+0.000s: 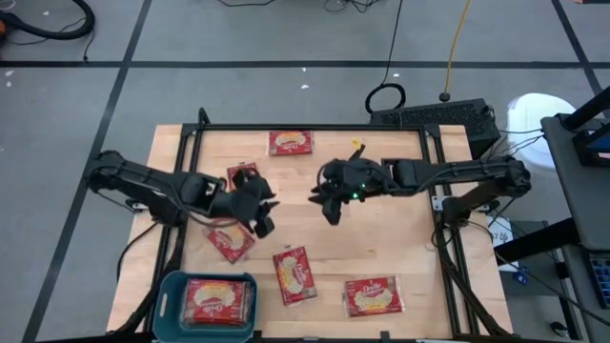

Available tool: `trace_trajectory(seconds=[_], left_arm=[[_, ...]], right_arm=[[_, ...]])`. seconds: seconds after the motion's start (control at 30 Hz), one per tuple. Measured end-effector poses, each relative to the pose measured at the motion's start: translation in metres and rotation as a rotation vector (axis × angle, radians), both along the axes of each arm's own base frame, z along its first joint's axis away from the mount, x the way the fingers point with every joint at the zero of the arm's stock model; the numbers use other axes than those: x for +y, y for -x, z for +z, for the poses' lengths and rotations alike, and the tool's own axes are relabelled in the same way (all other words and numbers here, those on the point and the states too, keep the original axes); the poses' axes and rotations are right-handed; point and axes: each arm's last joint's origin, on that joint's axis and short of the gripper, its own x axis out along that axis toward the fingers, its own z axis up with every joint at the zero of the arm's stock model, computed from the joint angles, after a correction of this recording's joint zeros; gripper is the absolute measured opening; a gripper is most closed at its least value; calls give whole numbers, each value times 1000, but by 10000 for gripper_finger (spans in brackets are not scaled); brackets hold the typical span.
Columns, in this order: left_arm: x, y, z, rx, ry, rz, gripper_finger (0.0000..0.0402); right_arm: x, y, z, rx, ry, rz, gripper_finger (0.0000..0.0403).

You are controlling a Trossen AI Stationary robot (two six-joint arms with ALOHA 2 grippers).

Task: Sort popcorn bags into baskets
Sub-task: Put the popcorn sachet into the bin

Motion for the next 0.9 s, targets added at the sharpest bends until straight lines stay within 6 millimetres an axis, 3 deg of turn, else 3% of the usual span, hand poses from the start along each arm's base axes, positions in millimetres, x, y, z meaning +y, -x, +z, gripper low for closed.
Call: trace_trajectory(seconds=[0.2,0.37,0.67,0.9], left_arm=[[36,15,-12,-43,51,56,101],[55,26,-12,-58,75,128,102],[67,29,-9,-88,111,177,102],[71,31,-11,-60,104,193,102]], right_arm=[[-36,1,0,17,160,-33,127],[-81,2,-10,75,308,-63,137],[-163,-12,-74,105,395,-17,141],[-204,-29,-131,153,456,37,142]])
